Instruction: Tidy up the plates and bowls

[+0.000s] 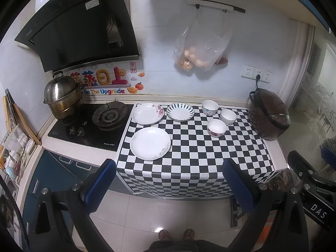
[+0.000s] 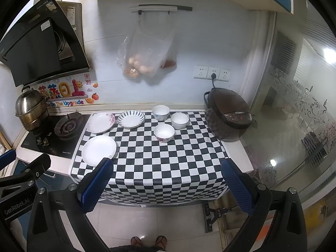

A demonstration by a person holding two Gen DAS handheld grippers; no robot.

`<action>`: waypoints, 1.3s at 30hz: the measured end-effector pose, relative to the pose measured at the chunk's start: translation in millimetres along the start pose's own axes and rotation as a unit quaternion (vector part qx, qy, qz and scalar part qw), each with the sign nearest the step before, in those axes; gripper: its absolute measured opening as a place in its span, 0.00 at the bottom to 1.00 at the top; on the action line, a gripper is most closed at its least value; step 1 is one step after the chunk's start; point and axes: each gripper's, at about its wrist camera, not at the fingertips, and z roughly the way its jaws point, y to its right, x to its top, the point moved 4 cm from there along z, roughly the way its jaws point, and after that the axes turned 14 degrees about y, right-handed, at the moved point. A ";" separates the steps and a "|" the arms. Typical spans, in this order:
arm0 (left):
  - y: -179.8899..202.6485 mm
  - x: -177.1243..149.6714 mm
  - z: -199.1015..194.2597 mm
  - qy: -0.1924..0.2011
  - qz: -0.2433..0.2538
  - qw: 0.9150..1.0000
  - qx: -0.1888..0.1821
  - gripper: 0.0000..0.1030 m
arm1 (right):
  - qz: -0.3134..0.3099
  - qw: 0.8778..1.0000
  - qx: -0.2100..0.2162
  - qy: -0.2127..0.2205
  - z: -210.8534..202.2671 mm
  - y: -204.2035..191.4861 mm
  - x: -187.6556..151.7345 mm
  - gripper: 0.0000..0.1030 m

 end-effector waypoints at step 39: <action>7.4 2.7 -2.6 0.006 0.005 1.000 -0.003 1.00 | 0.010 1.000 -0.008 -0.003 6.0 17.4 -0.3 1.00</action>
